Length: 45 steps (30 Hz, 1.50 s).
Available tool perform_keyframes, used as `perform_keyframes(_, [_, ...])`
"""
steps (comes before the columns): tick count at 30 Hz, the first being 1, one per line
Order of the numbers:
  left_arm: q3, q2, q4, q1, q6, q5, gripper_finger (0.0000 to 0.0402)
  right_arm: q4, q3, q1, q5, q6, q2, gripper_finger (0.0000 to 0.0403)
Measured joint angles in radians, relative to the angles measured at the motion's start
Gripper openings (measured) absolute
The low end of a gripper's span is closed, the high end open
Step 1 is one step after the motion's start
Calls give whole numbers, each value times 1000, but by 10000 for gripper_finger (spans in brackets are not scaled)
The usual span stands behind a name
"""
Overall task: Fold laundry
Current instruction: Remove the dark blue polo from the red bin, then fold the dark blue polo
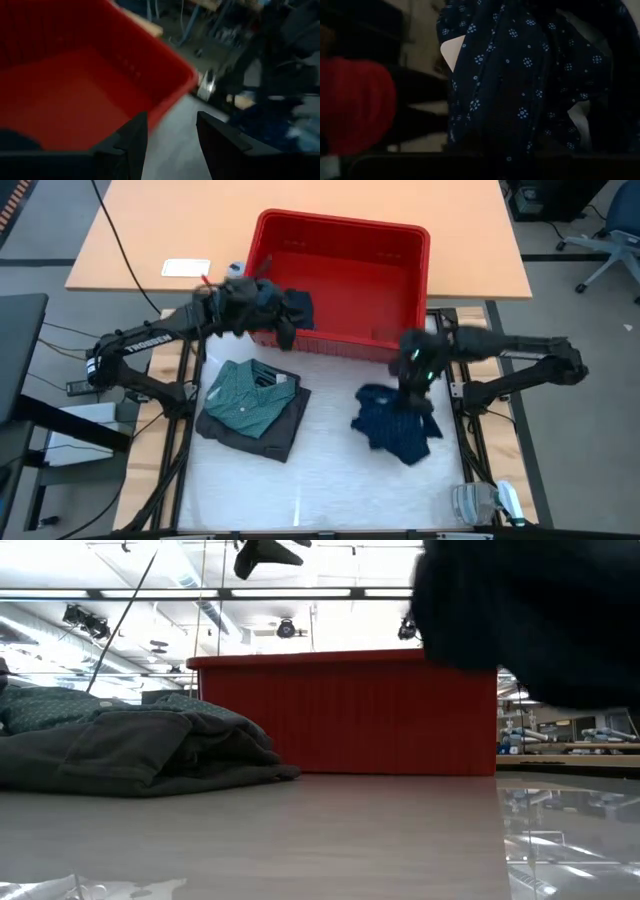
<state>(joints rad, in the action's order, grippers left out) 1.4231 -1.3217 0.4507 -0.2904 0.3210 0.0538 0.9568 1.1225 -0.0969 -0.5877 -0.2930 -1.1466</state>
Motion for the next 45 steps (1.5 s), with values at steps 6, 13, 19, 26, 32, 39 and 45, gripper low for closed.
perform_keyframes(6, [0,-1,130,131,79,147,173,-103,-233,123,174,-91,-1,65])
perform_keyframes(13, [-39,0,188,183,191,154,173,-111,-238,114,246,-193,0,258])
perform_keyframes(19, [-127,-51,147,164,260,127,173,-108,-191,13,368,-201,1,327])
perform_keyframes(26, [-181,-178,62,78,231,-33,173,-129,-189,-190,442,-137,-18,305])
perform_keyframes(32, [-177,-261,30,-64,115,-79,173,-303,-189,-385,464,-14,-65,283])
perform_keyframes(39, [-177,-280,-166,-291,-90,-173,173,-564,-189,-599,441,78,-186,275])
perform_keyframes(45, [-184,-285,-265,-492,-117,-231,173,-752,-170,-743,389,62,-292,275])
